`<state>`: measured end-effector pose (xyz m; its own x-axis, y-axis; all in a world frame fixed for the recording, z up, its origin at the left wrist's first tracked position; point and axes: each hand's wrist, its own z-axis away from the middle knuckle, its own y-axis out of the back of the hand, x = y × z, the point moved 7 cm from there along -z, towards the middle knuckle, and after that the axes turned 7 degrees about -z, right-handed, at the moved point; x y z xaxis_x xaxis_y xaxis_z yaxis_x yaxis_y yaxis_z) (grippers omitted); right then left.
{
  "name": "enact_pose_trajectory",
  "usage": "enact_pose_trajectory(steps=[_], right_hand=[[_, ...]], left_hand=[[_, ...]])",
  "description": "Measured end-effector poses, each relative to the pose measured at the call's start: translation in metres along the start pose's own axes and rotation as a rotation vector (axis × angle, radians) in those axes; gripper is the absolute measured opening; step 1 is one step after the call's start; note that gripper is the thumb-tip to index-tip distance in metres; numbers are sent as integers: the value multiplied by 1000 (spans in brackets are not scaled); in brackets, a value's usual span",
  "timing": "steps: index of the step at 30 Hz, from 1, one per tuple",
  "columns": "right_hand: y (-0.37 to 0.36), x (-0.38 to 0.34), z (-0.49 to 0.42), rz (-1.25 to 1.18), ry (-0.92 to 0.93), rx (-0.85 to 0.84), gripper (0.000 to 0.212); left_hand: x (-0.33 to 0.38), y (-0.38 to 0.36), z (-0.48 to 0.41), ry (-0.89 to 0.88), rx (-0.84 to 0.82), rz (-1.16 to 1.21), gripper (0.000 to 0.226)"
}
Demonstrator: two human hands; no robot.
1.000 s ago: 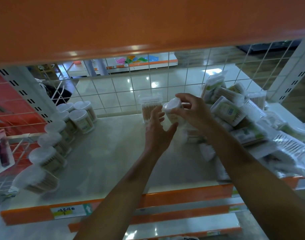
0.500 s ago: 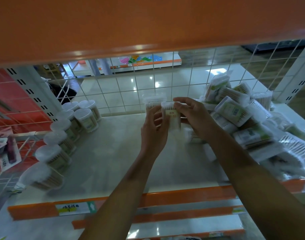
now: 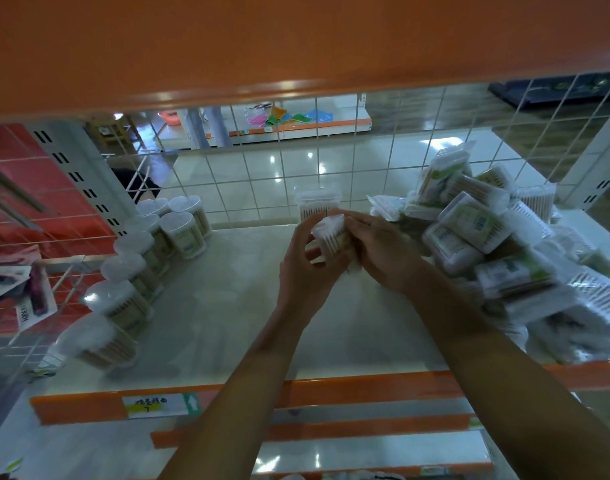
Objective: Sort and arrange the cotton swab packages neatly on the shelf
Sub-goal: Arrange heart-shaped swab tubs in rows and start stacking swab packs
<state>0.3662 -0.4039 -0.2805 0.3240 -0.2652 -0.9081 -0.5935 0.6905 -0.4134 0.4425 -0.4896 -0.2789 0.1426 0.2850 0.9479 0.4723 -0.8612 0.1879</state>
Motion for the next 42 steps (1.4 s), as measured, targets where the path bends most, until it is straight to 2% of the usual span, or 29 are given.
enact_pose_trajectory(steps=[5,8,11,13,20,23,26,30,34,42], right_hand=[[-4,5,-1,185,-4,35,29],[-14,8,-4,270,10,-29,31],[-30,15,-7,240,-2,-107,36],[-44,19,-9,252,9,-159,39],[-89,36,-24,424,39,-277,41],[-102,44,-31,544,91,-269,42],[-114,44,-37,693,225,-140,39],[-135,51,-45,782,393,-41,40],[-157,65,-50,802,473,6,36],[-177,90,-63,857,505,62,37]], left_hand=[[-12,15,6,51,73,-37,63],[-21,26,10,95,38,25,64],[-27,44,13,91,2,128,73],[-32,58,12,94,0,172,69],[-41,107,8,121,89,160,65],[-39,123,5,105,143,-32,54],[-32,141,7,-20,248,-461,36],[-17,141,19,-187,265,-850,39],[-7,150,29,-251,334,-1039,42],[-12,170,29,-80,255,-1183,42]])
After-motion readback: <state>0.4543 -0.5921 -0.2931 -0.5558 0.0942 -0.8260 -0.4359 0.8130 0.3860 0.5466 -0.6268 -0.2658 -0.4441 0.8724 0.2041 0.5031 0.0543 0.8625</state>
